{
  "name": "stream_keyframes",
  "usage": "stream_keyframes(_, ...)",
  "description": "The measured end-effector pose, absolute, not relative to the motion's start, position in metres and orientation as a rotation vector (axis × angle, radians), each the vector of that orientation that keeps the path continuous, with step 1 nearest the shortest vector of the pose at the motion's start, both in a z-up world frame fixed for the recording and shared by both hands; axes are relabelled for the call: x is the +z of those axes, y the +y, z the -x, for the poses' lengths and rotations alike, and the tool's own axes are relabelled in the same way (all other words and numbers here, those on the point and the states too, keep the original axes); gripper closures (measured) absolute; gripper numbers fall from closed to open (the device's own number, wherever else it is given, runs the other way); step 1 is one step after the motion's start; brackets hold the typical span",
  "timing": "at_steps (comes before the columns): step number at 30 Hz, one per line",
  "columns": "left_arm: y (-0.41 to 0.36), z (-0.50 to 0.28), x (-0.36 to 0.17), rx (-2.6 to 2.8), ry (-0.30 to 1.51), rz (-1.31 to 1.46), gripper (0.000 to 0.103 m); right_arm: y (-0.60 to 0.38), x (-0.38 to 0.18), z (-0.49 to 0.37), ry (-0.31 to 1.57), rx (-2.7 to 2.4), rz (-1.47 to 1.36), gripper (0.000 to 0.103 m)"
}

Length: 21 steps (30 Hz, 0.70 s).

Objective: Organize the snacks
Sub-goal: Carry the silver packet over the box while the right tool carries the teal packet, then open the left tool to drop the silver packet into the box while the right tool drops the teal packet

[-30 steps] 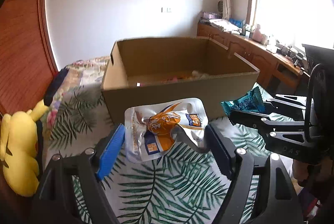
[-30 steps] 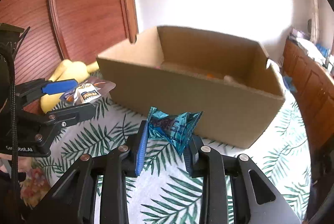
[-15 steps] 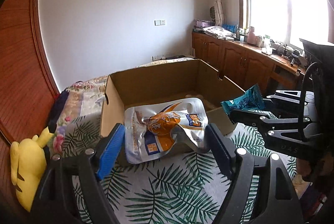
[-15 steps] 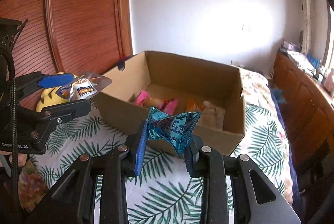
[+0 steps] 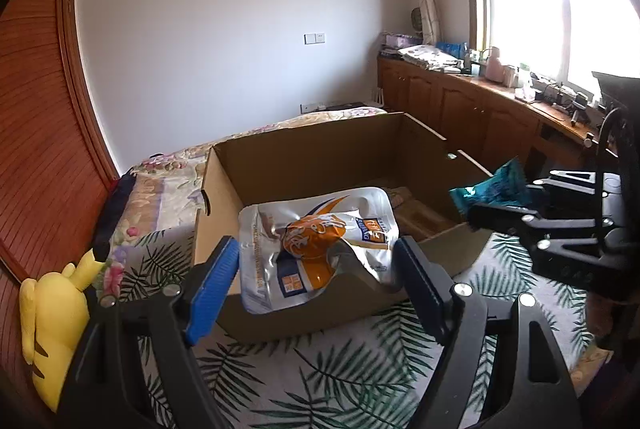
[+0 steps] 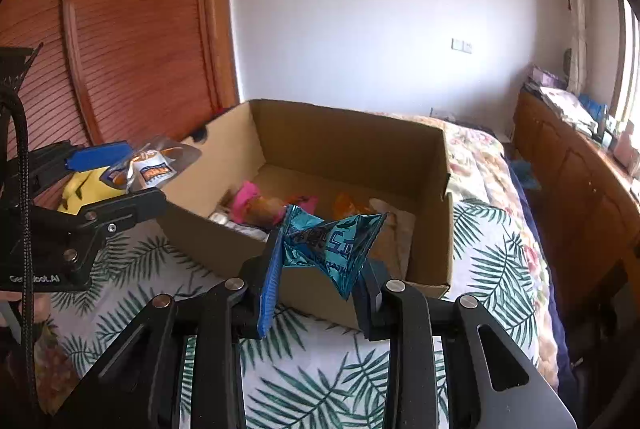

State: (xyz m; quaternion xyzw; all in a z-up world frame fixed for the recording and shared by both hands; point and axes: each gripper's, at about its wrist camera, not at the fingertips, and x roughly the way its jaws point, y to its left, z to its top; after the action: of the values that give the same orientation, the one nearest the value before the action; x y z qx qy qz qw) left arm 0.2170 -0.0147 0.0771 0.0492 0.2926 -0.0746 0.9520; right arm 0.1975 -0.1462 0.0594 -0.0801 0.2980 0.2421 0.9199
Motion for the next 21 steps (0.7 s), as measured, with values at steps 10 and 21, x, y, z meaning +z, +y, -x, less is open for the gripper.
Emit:
stream_keyframes(10,-0.001,-0.247,0.056,-0.129,0.661,-0.021,0.023,-0.156,0.044,-0.228,0.672,0.467,0.101,0.073)
stream_keyframes(21,-0.006,-0.265,0.047,-0.109,0.67,-0.027,0.023,-0.151,0.037,-0.242,0.686,0.467,0.09,0.072)
